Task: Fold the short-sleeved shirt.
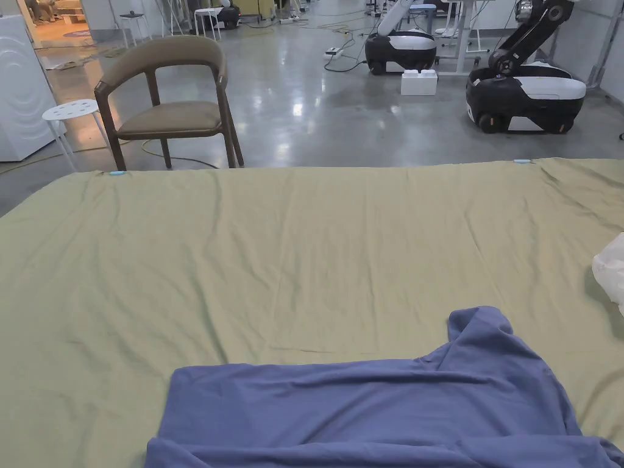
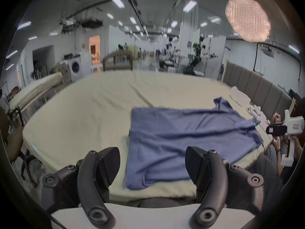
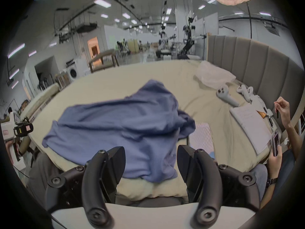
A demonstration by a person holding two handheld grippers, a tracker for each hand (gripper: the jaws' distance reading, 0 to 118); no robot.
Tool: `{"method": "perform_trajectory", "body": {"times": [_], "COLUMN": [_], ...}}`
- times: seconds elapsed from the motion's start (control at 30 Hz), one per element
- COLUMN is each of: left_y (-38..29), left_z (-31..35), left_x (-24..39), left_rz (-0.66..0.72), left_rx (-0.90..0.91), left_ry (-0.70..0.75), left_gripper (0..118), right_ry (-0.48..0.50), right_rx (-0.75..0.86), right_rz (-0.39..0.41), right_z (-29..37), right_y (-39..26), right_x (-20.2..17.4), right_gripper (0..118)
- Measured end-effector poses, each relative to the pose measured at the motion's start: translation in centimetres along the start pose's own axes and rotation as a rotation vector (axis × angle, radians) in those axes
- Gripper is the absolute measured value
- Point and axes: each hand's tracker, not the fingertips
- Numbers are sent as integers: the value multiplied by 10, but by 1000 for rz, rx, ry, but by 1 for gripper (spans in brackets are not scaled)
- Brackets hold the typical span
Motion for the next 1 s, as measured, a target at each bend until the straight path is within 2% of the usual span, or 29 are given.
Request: {"method": "perform_trajectory", "body": {"times": [0.03,0.1,0.13,0.2,0.23,0.37,0.53,0.7,0.73,0.83,0.87,1.0], "left_y": [3,9,10,11,12,11,21,51,60,80,85,94], "left_z": [7,17,20,23,22,19,2,-73,-97,-159,-178,-257], "left_x": [6,18,24,31,33,35,21,-11,-15,-31,-35,-51], "left_rz": [4,-5,-12,-16,-20,-48,-9,80,63,79,93,110], "left_rx": [34,60,74,71,72,46,16,-85,-143,-185,-180,-268], "left_ry": [0,-22,-8,-4,-19,-41,-47,-99,-92,-140,-132,-16], "left_gripper": [75,45,27,3,0,0,0,0,7,50,58,61], "right_ry": [3,4,-18,-28,-11,8,25,40,44,55,55,39], "right_rx": [29,84,82,72,70,72,60,54,50,40,42,27], "right_rz": [1,42,73,102,106,101,58,58,59,80,90,72], "right_z": [5,14,15,13,13,6,-2,-8,-9,-10,-9,-8], "right_y": [1,3,4,4,4,2,1,5,6,6,6,2], "right_x": [-4,-11,-15,-21,-22,-28,-28,-24,-22,-17,-16,-8], "right_gripper": [52,15,7,4,3,0,0,0,0,0,0,0]}}
